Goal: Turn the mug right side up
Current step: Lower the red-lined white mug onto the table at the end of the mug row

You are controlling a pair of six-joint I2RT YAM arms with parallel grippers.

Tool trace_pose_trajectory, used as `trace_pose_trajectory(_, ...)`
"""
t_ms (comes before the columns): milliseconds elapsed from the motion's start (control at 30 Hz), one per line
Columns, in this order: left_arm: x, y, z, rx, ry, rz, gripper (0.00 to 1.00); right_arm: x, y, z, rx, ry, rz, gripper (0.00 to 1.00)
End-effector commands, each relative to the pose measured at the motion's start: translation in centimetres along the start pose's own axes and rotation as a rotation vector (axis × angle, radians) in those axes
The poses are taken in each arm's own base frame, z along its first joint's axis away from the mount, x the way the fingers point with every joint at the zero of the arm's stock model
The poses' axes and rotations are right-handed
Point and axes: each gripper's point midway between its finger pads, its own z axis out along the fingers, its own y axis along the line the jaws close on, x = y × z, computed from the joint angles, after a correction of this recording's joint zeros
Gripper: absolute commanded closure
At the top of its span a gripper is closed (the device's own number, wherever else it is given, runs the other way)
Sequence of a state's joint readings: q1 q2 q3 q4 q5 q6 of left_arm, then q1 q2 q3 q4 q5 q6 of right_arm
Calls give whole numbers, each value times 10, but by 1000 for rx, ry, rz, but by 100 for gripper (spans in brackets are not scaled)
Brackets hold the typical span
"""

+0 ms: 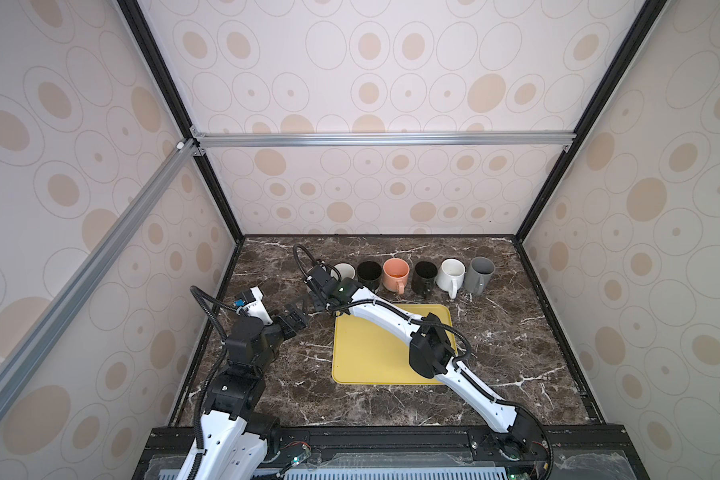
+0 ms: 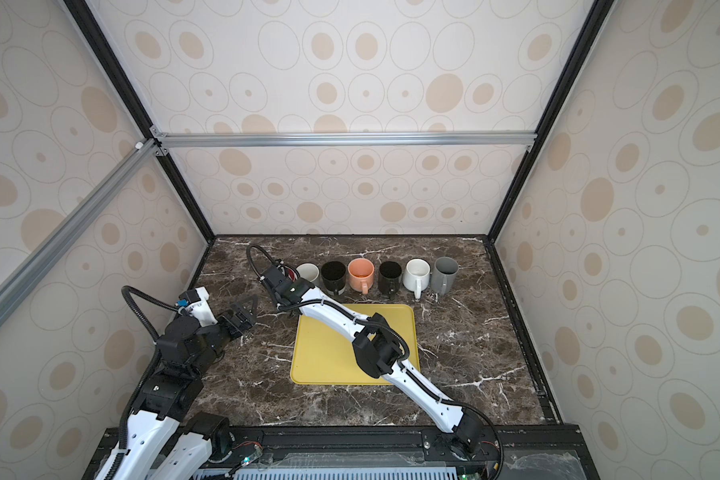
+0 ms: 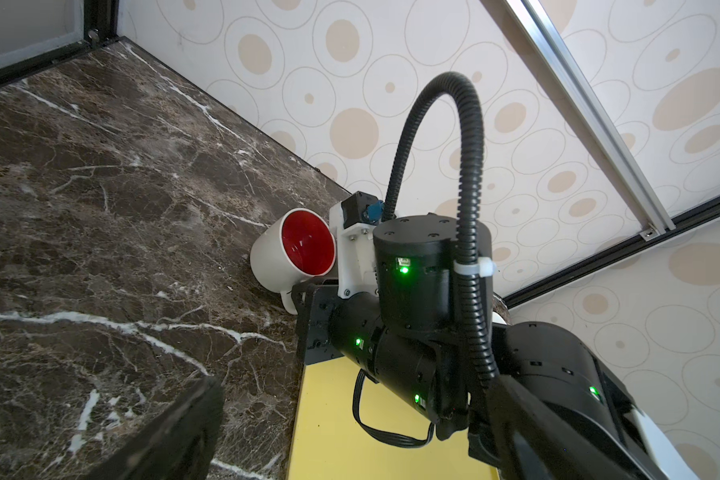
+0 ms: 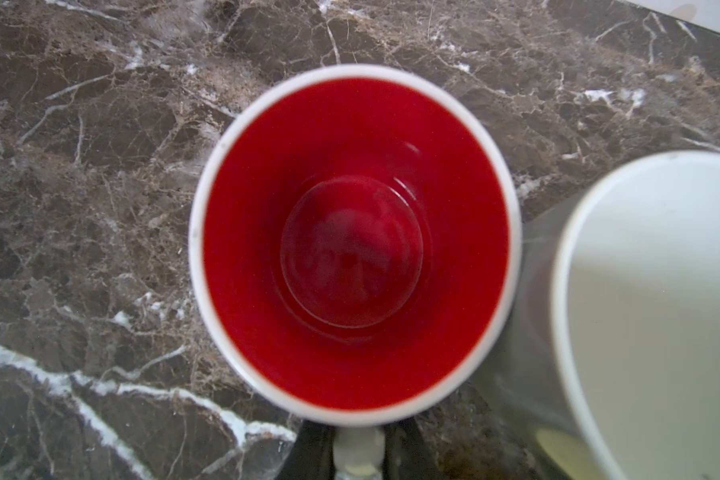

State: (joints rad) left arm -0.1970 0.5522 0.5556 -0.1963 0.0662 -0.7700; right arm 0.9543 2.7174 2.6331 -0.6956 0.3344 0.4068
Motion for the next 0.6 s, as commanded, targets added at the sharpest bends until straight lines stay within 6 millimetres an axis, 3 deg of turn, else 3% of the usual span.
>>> trace_pose_trajectory(0, -4, -2, -3, 15, -18, -3, 0, -20, 0, -9, 9, -62, 32, 77)
trace_pose_trajectory(300, -4, -1, -5, 13, -23, -4, 0, -17, 2, -7, -5, -48, 41, 72)
trace_pose_trajectory(567, -7, -3, -5, 18, -31, 6, 0, -32, 9, -34, -52, -76, 42, 71)
